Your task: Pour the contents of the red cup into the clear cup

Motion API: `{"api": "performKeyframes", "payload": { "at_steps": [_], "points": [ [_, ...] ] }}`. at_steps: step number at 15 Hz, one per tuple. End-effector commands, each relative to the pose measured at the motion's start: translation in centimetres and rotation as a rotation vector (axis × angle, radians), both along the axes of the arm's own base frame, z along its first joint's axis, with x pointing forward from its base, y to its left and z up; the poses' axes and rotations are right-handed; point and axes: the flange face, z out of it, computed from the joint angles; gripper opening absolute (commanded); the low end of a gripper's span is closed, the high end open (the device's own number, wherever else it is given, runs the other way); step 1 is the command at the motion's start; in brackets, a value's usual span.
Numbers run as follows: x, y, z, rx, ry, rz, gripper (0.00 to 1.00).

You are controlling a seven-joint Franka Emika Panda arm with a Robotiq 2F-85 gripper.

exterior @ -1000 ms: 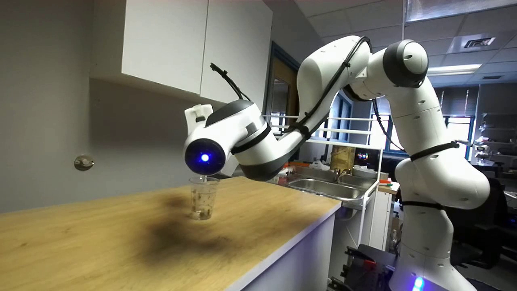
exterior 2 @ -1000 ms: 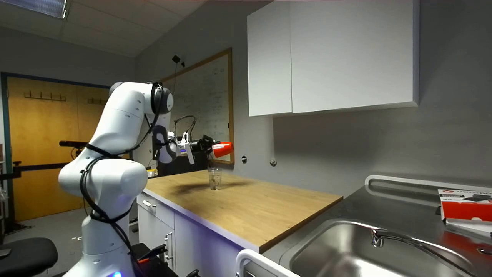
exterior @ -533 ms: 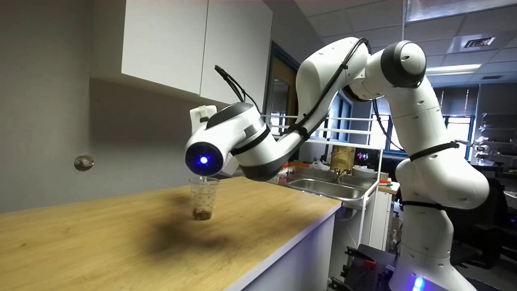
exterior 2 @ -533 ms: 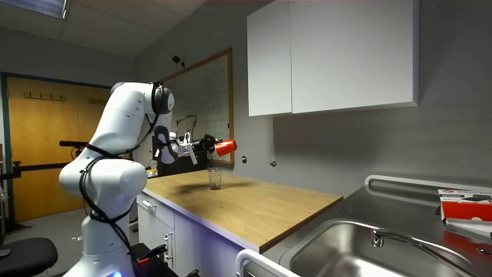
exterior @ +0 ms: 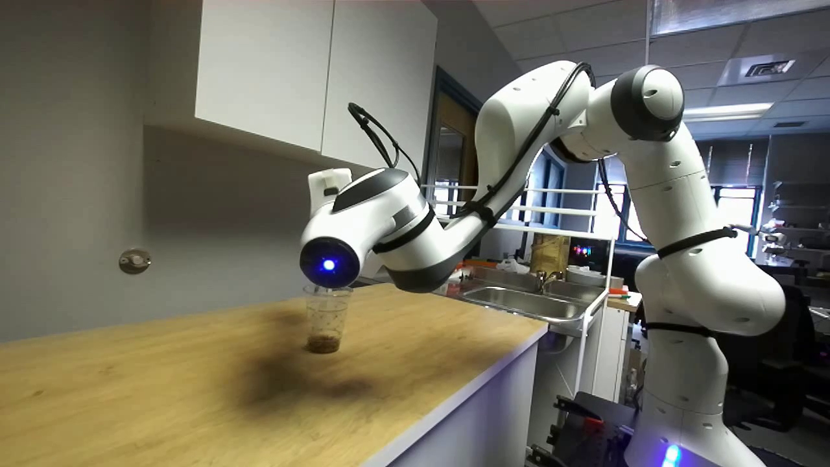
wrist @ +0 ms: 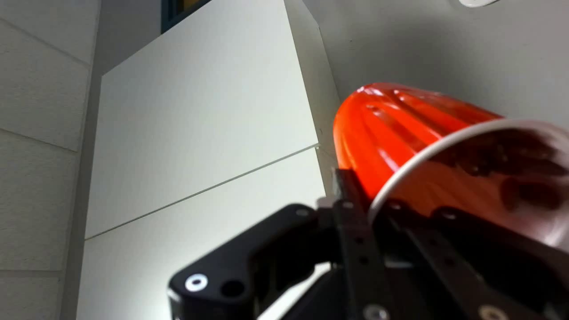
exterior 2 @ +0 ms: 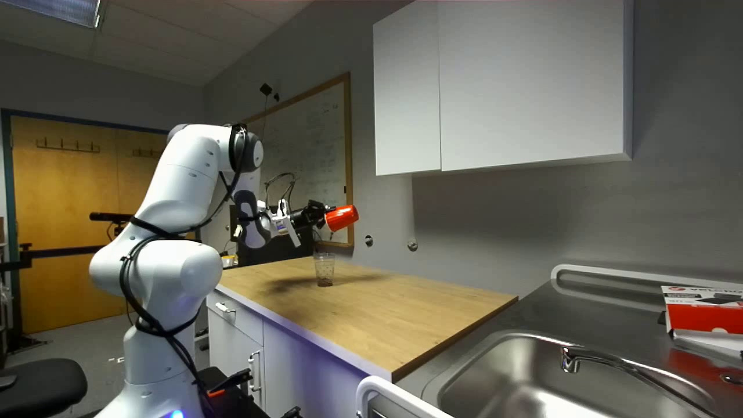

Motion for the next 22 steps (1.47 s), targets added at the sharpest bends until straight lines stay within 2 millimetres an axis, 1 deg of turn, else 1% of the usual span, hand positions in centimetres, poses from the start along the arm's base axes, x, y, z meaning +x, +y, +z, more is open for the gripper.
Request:
{"api": "performKeyframes", "payload": {
  "at_steps": [1, 16, 17, 18, 22],
  "points": [
    [-0.09, -0.28, 0.37, -0.024, -0.054, 0.015, 0.05],
    [-0.09, -0.27, 0.73, -0.105, -0.16, 0.049, 0.05],
    [-0.1, -0.29, 0.71, -0.109, -0.164, 0.049, 0.05],
    [-0.36, 0.61, 0.09, -0.078, -0.172, 0.037, 0.05],
    [-0.38, 0.38, 0.06, -0.094, -0.198, 0.065, 0.04]
  ]
}}
